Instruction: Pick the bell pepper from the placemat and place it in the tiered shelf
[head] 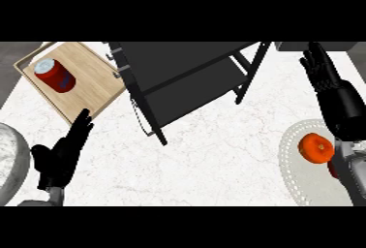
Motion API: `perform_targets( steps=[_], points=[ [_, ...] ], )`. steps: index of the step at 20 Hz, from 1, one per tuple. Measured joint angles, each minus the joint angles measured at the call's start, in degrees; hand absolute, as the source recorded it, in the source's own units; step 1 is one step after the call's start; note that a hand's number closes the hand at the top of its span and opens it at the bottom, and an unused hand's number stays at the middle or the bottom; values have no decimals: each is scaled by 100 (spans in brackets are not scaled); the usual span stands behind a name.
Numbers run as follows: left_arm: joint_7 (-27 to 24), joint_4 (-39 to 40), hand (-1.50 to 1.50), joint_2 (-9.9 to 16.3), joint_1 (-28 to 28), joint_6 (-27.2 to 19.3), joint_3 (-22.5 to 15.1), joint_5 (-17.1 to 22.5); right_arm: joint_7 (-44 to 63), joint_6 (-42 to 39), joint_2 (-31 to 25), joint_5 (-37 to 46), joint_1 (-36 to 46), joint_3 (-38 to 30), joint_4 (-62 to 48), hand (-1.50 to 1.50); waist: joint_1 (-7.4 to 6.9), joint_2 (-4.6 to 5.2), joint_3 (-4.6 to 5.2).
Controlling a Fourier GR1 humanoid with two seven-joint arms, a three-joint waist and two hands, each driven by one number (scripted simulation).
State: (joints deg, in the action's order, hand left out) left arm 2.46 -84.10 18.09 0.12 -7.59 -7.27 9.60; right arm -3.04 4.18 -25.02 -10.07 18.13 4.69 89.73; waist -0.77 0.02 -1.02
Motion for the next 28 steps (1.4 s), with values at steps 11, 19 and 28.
perform_targets(
  steps=[11, 19, 28],
  points=[
    [45, 54, 0, 253, 443, 7, 4, -188, 1462, 2738, -685, 1012, -2250, -2065, -1340, -150, 950, -7, 126],
    [48, 206, 0, 74, 219, 294, -378, -404, 1460, 3323, 121, 890, -3934, -2432, 592, -150, 367, -25, 113],
    [16, 366, 0, -32, -78, 428, -472, -547, 4168, 2513, -897, 1646, -4427, -1669, 1865, -150, 34, 40, 135]
  ],
)
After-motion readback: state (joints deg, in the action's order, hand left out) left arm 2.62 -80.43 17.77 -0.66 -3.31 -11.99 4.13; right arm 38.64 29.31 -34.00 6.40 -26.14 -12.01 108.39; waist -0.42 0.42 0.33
